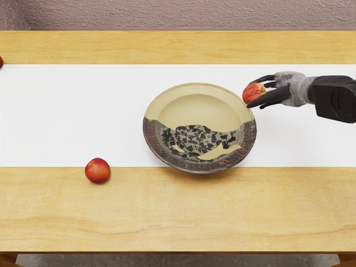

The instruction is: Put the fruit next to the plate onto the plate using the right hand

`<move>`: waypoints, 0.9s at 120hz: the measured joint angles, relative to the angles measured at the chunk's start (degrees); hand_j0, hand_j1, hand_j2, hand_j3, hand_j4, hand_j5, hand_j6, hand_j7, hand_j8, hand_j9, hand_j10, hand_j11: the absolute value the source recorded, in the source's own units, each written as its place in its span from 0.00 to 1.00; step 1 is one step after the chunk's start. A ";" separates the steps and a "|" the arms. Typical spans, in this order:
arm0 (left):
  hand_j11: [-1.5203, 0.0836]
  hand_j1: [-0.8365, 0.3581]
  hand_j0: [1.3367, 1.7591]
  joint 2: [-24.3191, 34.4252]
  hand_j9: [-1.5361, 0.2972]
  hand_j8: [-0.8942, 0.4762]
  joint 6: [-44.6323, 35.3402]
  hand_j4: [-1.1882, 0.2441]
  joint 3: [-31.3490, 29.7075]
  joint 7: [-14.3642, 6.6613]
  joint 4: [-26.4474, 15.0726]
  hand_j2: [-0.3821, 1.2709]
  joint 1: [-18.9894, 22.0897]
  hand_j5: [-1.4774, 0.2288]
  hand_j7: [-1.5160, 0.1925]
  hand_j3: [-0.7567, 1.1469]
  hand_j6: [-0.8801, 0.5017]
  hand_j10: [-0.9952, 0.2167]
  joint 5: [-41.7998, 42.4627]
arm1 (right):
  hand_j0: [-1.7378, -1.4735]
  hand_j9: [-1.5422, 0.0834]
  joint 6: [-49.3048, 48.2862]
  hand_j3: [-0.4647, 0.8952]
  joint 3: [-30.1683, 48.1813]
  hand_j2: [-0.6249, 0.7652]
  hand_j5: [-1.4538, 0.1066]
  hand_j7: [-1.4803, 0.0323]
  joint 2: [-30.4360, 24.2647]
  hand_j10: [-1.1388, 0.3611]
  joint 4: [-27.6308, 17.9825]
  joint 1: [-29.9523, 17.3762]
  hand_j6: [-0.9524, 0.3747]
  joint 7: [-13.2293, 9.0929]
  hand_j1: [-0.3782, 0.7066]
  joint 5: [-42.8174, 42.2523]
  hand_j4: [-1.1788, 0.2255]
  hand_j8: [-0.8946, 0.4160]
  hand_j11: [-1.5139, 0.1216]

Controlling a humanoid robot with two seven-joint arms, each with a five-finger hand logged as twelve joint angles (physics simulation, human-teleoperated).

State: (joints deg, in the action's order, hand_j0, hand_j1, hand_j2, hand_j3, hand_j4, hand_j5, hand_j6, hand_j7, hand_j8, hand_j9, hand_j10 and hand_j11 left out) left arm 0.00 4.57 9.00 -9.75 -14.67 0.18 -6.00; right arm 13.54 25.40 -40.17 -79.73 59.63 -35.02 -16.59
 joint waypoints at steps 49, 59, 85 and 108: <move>0.94 0.98 0.76 0.00 0.83 0.65 0.00 0.82 -0.01 0.00 0.01 0.23 0.00 0.86 0.88 0.40 0.63 0.81 0.01 | 0.33 0.28 -2.82 0.34 -1.21 0.56 0.22 0.31 8.45 0.26 0.52 -0.68 0.56 -0.01 0.58 1.20 0.56 0.51 0.26; 0.94 0.98 0.76 0.00 0.83 0.65 0.00 0.82 -0.02 0.00 0.01 0.23 0.00 0.86 0.88 0.40 0.63 0.81 0.01 | 0.32 0.49 -2.46 0.34 -1.51 0.52 0.44 0.52 8.67 0.42 0.81 -0.71 0.60 0.01 0.42 -0.61 0.64 0.55 0.47; 0.94 0.98 0.76 0.00 0.83 0.65 0.00 0.82 -0.03 -0.01 0.00 0.23 0.00 0.86 0.88 0.40 0.63 0.81 0.02 | 0.31 0.77 -8.19 0.34 2.58 0.47 0.74 0.80 3.07 0.62 -0.86 -2.91 0.65 0.02 0.19 -1.57 0.75 0.62 0.75; 0.94 0.98 0.76 0.00 0.83 0.65 0.00 0.82 -0.01 -0.01 0.00 0.23 0.07 0.86 0.88 0.40 0.63 0.81 0.01 | 0.30 0.86 -34.27 0.34 25.36 0.45 0.84 0.89 -6.38 0.69 -1.76 -17.55 0.67 0.02 0.12 3.09 0.79 0.64 0.84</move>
State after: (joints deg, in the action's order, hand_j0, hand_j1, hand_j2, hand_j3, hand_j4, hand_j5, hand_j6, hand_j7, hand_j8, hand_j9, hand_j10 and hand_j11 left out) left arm 0.00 4.57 8.98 -9.75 -14.66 0.25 -5.98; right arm -20.73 50.76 -46.55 -81.49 42.08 -35.00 -13.50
